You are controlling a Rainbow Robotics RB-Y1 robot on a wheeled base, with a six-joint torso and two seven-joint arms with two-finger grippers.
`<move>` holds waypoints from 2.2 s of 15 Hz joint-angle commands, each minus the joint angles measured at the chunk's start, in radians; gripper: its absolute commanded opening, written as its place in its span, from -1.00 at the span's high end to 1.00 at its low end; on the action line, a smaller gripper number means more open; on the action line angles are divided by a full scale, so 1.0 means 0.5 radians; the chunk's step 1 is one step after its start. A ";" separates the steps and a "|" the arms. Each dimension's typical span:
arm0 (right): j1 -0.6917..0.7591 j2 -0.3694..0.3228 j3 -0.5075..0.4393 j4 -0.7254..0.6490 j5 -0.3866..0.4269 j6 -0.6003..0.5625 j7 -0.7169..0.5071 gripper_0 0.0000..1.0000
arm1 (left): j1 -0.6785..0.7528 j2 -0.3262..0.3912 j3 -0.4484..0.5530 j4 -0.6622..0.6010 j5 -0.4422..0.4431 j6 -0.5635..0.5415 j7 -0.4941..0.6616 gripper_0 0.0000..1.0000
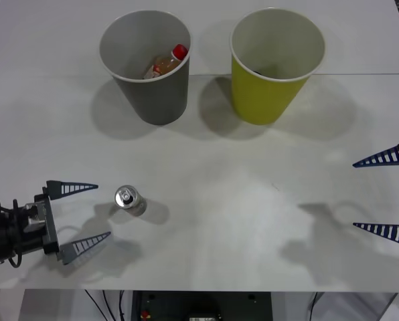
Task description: Put the can into the green bin and the plastic bottle into the gray bin
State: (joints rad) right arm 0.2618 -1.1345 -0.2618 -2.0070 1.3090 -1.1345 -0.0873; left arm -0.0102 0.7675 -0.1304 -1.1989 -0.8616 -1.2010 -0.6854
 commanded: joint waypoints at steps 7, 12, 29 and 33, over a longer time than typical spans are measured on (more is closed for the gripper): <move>0.000 0.000 0.000 0.000 0.000 0.000 0.000 -1.00 | -0.200 -0.222 0.003 0.397 0.002 -0.138 -0.157 -1.00; 0.000 0.000 0.000 0.000 0.000 0.000 0.000 -1.00 | -0.216 -0.323 0.003 0.397 -0.013 -0.089 -0.157 -1.00; 0.000 0.000 0.000 0.000 0.000 0.000 0.000 -1.00 | -0.292 -0.550 0.006 0.404 -0.124 0.040 -0.086 -0.83; 0.000 0.000 0.000 0.000 0.000 0.000 0.000 -1.00 | -0.289 -0.556 0.006 0.404 -0.145 0.040 -0.083 0.95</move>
State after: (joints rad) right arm 0.2618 -1.1345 -0.2618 -2.0071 1.3090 -1.1345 -0.0873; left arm -0.1560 0.4904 -0.1274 -0.9979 -0.9335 -1.1813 -0.7272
